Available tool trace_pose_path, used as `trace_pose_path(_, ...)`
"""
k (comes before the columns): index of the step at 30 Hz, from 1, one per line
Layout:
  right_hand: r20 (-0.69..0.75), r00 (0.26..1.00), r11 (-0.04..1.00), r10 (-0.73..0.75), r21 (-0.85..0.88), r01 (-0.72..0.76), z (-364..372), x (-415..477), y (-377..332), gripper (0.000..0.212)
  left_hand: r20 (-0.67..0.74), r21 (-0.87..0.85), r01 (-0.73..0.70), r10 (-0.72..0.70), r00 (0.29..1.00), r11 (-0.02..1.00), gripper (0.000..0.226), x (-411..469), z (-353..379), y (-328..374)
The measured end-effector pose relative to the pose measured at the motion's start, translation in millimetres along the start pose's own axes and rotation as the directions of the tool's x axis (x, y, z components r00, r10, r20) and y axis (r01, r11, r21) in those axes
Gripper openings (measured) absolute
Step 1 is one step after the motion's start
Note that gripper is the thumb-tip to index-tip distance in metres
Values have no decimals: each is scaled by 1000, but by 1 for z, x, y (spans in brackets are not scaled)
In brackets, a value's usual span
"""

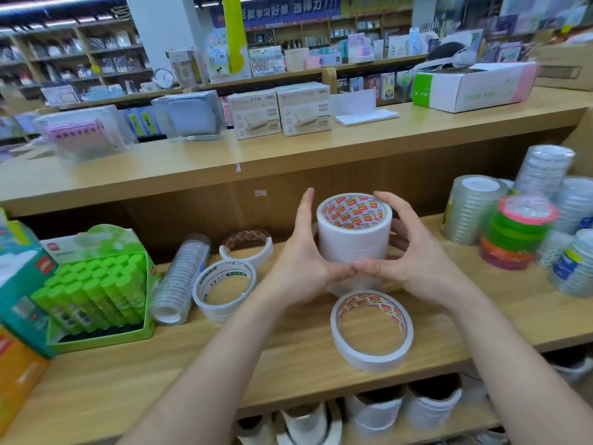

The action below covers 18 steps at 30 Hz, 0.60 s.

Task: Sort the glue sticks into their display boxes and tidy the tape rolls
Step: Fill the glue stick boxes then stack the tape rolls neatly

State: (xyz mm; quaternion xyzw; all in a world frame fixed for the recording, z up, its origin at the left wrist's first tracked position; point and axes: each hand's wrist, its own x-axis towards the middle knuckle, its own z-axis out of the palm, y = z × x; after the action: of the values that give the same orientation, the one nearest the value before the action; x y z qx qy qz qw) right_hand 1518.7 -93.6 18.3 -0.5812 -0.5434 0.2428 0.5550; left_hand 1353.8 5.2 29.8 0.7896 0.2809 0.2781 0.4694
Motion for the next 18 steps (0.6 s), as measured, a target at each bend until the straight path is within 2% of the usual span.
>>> trace_pose_path(4,-57,998,996,16,-85,-21,5,-4,-4,103,-54,71,21,-17,998,997,123,-5,2,-1)
trace_pose_path(7,-97,994,954,44,-291,-71,7,-16,-9,115,-129,325,-4,49,990,946,103,-19,-9,0)
trace_pose_path(8,-124,991,931,53,-353,-94,6,-23,-11,115,-168,452,-28,116,979,891,87,-26,-16,-1)
trace_pose_path(10,-175,984,895,32,-433,-106,2,-45,-18,106,-200,698,-36,243,949,715,49,-45,-35,-4)
trace_pose_path(12,-131,990,862,60,-493,-118,-3,-66,-24,91,-182,815,37,195,964,578,24,-62,-51,-10)
trace_pose_path(15,70,972,818,223,-555,-148,7,-85,-26,91,-146,864,78,99,984,498,22,-75,-56,-22)
trace_pose_path(18,101,974,715,203,-695,-77,29,-86,-21,91,-137,888,69,118,984,454,35,-81,-52,-26)
